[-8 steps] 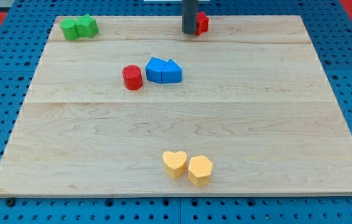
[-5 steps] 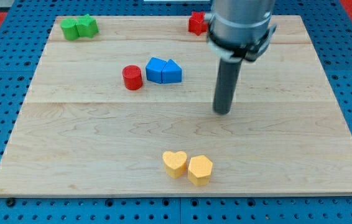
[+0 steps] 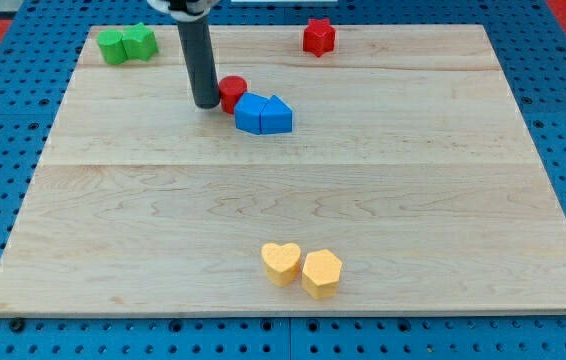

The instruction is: Put the red circle to the bottom right of the red star

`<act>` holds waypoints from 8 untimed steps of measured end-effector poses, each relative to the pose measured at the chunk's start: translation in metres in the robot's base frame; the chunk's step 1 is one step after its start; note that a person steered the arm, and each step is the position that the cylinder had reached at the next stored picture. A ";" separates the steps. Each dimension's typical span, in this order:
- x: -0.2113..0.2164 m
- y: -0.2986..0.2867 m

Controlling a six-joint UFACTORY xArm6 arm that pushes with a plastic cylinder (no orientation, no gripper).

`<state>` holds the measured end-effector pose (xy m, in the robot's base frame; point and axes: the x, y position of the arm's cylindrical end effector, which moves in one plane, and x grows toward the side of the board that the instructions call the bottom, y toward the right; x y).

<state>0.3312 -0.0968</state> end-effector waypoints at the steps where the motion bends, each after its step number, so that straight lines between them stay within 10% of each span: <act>1: -0.004 0.019; 8: -0.050 0.232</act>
